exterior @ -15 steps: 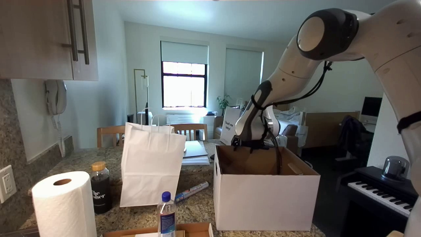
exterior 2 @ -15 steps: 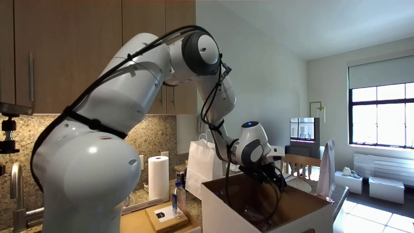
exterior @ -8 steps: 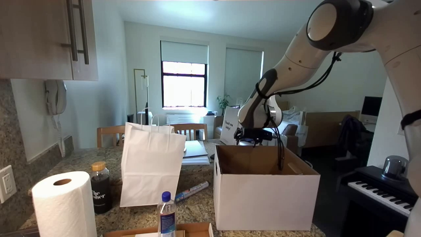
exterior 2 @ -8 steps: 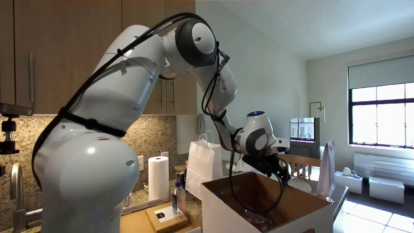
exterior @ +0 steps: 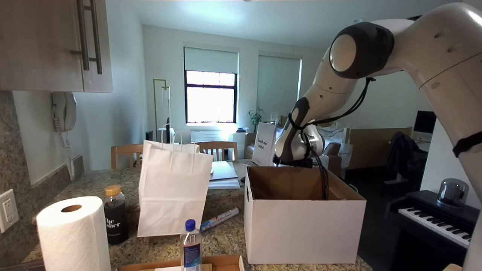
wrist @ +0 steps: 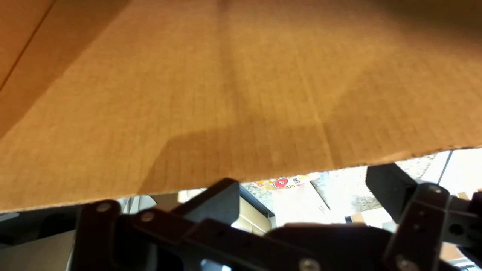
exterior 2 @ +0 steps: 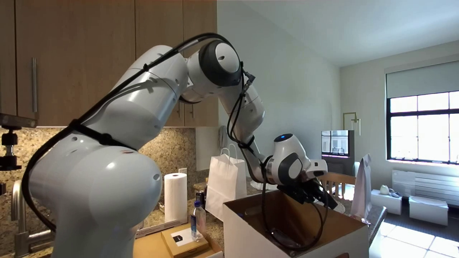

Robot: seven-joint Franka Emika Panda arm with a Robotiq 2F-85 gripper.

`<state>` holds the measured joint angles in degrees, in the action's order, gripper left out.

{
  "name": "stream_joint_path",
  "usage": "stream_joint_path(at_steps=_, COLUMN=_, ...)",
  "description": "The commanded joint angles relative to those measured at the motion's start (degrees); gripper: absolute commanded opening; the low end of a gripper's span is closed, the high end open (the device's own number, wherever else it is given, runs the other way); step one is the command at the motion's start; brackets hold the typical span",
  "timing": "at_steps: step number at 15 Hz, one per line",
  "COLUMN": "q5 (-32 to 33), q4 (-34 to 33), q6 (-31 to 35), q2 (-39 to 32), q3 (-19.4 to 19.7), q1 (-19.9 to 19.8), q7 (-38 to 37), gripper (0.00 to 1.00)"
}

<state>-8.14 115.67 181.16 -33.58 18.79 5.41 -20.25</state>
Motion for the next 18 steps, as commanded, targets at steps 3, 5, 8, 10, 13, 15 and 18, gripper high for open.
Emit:
stream_joint_path(at_steps=3, q5=-0.85, q4=2.28, q6=2.18, q2=-1.12, q3=-0.16, q1=1.06, q7=1.47, gripper=1.0)
stream_joint_path(at_steps=5, q5=-0.71, q4=5.34, q6=3.25, q2=2.47, q3=-1.8, q1=-0.08, q7=2.88, gripper=1.0)
stream_joint_path(at_steps=8, q5=0.53, q4=14.46, q6=9.51, q2=10.41, q3=-7.73, q1=-4.15, q7=7.65, gripper=1.0)
stream_joint_path(at_steps=10, q5=3.81, q4=19.78, q6=12.28, q2=15.39, q3=-12.81, q1=-8.62, q7=7.57, gripper=1.0)
stream_joint_path(at_steps=13, q5=8.05, q4=25.23, q6=10.9, q2=21.15, q3=-19.81, q1=-15.23, q7=5.6, gripper=1.0)
stream_joint_path(at_steps=15, q5=9.08, q4=26.33, q6=5.61, q2=22.92, q3=-21.85, q1=-17.93, q7=5.16, gripper=1.0)
stream_joint_path(at_steps=18, q5=4.88, q4=24.29, q6=-6.19, q2=22.03, q3=-17.28, q1=-15.6, q7=8.63, gripper=1.0)
